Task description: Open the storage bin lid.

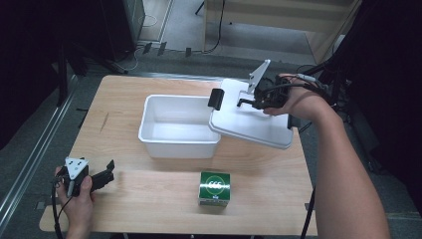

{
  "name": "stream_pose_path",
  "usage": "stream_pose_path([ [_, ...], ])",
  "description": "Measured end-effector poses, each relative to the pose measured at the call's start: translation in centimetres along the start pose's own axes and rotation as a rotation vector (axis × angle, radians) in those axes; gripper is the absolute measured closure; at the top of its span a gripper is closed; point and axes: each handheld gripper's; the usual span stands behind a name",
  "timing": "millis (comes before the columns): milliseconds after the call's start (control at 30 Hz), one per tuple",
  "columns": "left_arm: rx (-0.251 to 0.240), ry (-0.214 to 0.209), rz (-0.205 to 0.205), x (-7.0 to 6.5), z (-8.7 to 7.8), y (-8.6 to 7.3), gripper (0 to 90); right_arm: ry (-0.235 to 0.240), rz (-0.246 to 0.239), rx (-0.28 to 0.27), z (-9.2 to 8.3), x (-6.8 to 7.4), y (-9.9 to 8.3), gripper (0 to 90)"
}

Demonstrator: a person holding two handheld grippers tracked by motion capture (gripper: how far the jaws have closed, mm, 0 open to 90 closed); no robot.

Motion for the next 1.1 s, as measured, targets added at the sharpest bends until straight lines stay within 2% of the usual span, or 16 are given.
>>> stream_pose_path([
  [467,0.0,0.001,0.0,-0.1,0.0,0.0,6.4,-0.002,0.046,0.018,-0.3,-0.2,-3.7,85.7],
  [633,-0.002,0.002,0.0,-0.1,0.0,0.0,6.3,0.002,0.058,0.039,0.0,-0.1,-5.1,85.6],
  [800,-0.001,0.004,-0.001,-0.1,0.0,0.0,6.4,0.003,0.071,0.036,0.2,-0.1,-6.1,85.6],
  [1100,-0.001,0.004,0.002,-0.1,0.0,0.0,6.3,0.015,0.094,0.054,1.4,0.4,-8.3,85.6],
])
Point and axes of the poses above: each handheld gripper's, and its own axes: z roughly forward along the jaws, y roughly out of its top, x roughly to its left, and after that the axes turned 7 degrees about z, right-handed
